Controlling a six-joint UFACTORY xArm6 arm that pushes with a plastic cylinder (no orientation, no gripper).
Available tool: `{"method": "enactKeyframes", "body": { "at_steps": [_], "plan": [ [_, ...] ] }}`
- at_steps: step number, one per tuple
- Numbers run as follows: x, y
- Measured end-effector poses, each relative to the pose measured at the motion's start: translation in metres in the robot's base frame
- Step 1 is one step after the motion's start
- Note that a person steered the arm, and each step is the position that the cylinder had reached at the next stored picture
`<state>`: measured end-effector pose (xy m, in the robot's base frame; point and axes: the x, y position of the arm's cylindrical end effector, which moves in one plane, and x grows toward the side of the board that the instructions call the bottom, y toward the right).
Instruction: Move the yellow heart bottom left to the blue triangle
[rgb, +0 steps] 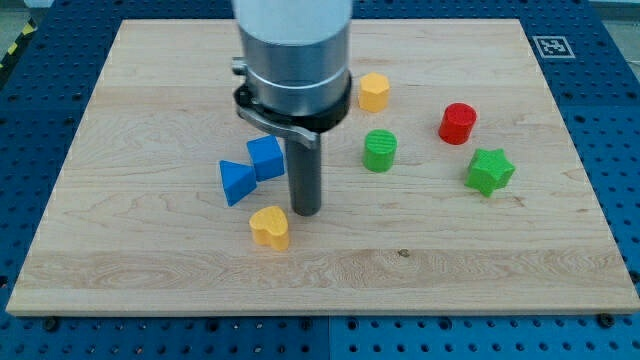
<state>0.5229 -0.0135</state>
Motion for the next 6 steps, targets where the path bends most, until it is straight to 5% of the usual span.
{"method": "enactKeyframes", "body": {
  "at_steps": [4, 6],
  "plan": [
    [0.046, -0.113],
    [0.034, -0.069]
  ]
}}
